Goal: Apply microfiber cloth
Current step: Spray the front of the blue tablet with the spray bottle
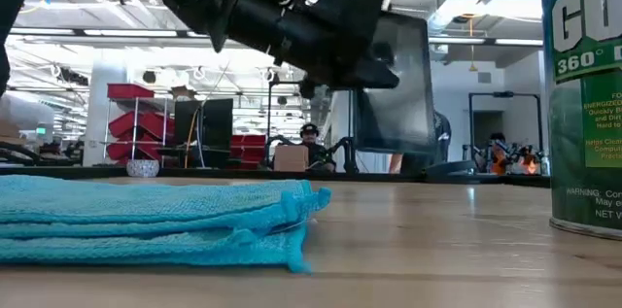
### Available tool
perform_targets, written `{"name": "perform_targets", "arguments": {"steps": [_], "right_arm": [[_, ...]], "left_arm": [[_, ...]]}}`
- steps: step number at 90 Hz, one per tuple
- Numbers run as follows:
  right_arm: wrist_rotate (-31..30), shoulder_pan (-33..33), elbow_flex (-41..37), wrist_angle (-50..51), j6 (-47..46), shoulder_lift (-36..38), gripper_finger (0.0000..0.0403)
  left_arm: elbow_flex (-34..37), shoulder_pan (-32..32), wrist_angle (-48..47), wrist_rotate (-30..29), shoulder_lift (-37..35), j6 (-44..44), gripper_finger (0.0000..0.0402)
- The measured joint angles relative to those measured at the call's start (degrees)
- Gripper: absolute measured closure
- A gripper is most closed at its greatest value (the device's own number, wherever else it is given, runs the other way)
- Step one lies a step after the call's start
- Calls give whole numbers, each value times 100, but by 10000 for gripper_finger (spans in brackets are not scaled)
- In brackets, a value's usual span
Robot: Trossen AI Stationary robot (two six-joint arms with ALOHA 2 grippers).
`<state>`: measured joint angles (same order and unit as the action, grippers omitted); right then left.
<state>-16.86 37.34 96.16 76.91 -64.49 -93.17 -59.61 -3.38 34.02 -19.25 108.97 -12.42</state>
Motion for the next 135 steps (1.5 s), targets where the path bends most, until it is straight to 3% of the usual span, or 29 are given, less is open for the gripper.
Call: {"name": "perform_targets", "arguments": {"steps": [96,113,135], "right_arm": [[300,-151,7,-27,136,-181,403],[279,-247,84,18,341,-175,403],[242,-385,85,3,610,-177,403]], "left_arm": [[-188,-69,-104,34,-13,162,401],[-184,-184,-588,-763,-43,181,401],[-184,-260,-737,-956,-135,186,401]]}}
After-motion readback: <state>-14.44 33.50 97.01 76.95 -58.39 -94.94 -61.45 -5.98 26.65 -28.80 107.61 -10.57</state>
